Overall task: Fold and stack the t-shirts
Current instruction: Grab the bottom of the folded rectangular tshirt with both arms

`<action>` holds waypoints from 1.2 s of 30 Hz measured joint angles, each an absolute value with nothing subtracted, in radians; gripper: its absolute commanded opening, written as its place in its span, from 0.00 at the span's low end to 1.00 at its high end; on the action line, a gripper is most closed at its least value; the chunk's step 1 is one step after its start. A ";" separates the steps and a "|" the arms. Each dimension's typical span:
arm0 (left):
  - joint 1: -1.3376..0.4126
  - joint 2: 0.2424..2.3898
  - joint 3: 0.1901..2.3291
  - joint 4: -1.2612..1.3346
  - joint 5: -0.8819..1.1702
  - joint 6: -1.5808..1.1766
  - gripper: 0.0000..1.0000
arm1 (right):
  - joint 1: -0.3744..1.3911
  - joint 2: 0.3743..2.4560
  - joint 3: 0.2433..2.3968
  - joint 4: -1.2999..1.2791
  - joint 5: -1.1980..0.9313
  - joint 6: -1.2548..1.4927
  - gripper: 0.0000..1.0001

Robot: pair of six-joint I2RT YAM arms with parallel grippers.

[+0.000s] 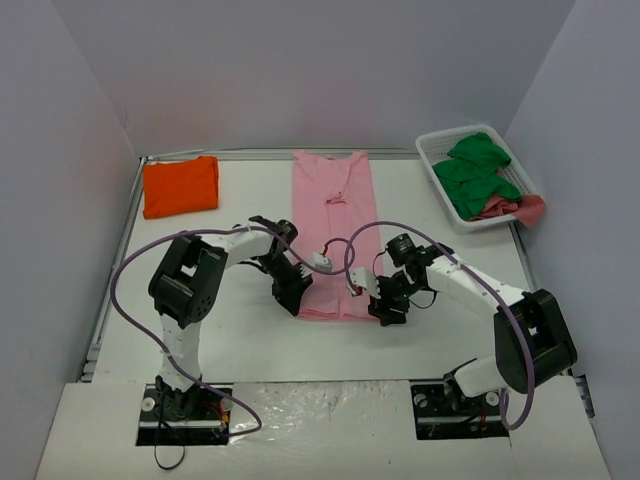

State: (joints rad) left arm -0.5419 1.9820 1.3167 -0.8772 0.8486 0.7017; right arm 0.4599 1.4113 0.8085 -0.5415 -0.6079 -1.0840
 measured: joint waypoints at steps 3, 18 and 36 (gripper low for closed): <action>-0.542 1.982 1.317 -0.878 0.849 0.702 0.02 | 0.460 1.444 0.808 -0.534 -0.598 -1.085 0.49; -0.541 1.982 1.317 -0.877 0.849 0.701 0.02 | 0.473 1.556 0.814 -0.480 -0.590 -1.077 0.47; -0.532 1.982 1.317 -0.878 0.849 0.700 0.02 | 0.487 1.590 0.836 -0.407 -0.545 -1.020 0.04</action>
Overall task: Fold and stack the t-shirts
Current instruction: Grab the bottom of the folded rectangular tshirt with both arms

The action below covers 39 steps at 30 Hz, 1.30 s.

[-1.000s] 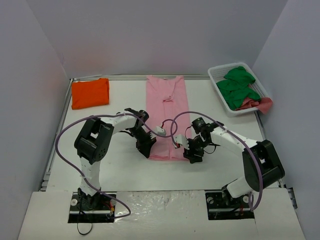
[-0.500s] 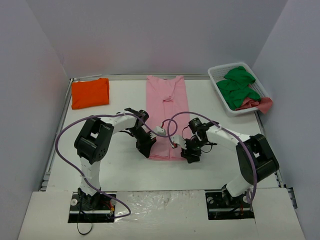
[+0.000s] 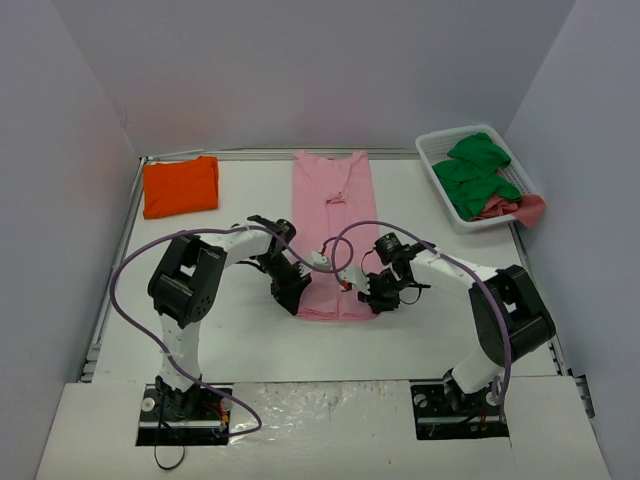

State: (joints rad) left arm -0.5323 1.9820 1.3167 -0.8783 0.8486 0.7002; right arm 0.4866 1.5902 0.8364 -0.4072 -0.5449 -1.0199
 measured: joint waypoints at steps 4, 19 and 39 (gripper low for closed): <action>-0.528 1.979 1.317 -0.880 0.844 0.700 0.02 | 0.491 1.582 0.836 -0.413 -0.524 -1.006 0.00; -0.527 1.953 1.405 -1.014 0.826 0.765 0.02 | 0.493 1.479 0.894 -0.547 -0.508 -0.988 0.00; -0.539 1.813 1.440 -1.282 0.887 0.964 0.02 | 0.497 1.417 1.057 -0.806 -0.615 -1.034 0.00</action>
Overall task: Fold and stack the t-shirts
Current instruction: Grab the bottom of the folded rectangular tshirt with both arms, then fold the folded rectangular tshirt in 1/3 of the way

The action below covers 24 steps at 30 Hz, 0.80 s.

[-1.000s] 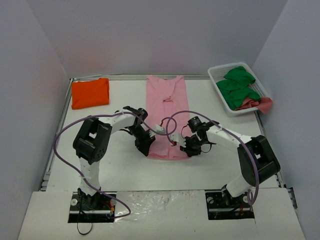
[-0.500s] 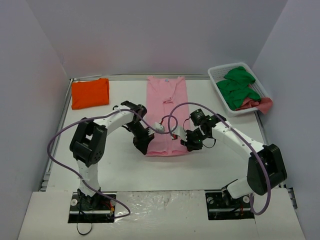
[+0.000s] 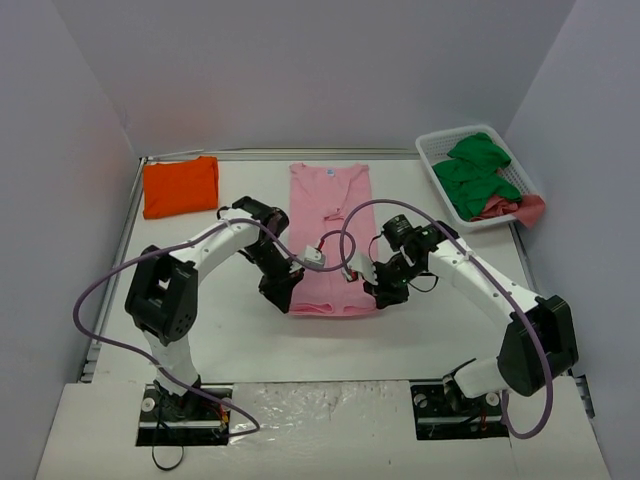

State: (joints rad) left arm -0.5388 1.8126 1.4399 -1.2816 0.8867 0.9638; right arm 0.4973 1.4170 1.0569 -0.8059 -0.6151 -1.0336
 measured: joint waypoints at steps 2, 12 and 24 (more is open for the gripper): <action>-0.550 1.808 1.440 -1.287 0.894 0.984 0.02 | 0.498 1.412 1.074 -0.844 -0.634 -1.052 0.00; -0.590 1.770 1.452 -1.307 0.922 1.036 0.02 | 0.499 1.402 1.164 -1.021 -0.719 -1.142 0.00; -0.591 1.745 1.474 -1.309 0.900 0.975 0.02 | 0.499 1.410 1.174 -1.037 -0.719 -1.155 0.00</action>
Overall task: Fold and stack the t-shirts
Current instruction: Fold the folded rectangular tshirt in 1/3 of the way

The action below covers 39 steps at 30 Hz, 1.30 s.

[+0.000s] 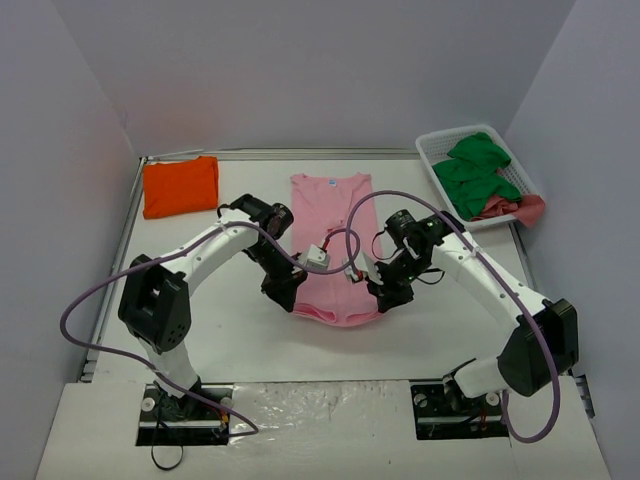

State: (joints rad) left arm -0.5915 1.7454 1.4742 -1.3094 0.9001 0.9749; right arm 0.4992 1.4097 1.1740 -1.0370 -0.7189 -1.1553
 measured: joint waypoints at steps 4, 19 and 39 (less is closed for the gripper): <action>-0.583 1.745 1.500 -1.309 0.888 0.960 0.02 | 0.497 1.430 1.201 -1.036 -0.711 -1.161 0.00; -0.502 1.764 1.632 -1.312 0.871 0.930 0.02 | 0.431 1.501 1.340 -1.002 -0.692 -1.161 0.00; -0.436 1.974 1.921 -1.321 0.845 0.905 0.02 | 0.301 1.715 1.533 -0.973 -0.685 -1.224 0.00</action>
